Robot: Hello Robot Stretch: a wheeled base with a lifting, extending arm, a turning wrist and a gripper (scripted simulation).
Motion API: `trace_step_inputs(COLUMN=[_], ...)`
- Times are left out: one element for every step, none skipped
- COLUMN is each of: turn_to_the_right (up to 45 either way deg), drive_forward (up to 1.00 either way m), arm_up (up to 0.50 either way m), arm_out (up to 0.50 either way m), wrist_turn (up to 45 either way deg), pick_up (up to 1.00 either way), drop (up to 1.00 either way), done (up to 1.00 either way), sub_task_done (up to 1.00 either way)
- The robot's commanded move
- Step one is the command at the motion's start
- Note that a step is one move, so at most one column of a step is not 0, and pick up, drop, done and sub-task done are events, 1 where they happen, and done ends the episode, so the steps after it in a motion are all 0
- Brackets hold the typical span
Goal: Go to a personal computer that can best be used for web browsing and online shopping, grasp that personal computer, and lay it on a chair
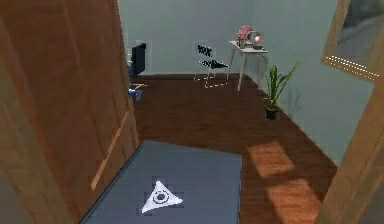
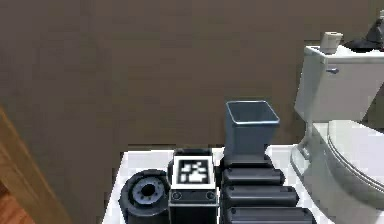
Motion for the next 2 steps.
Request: trace_step_inputs(turn_to_the_right=[0.0,0.0], drive_forward=[1.00,0.50], arm_up=[0.00,0.00], arm_out=[0.00,0.00], wrist_turn=[0.0,0.0], pick_up=[0.00,0.00], drop=[0.00,0.00], done=[0.00,0.00], sub_task_done=[0.00,0.00])
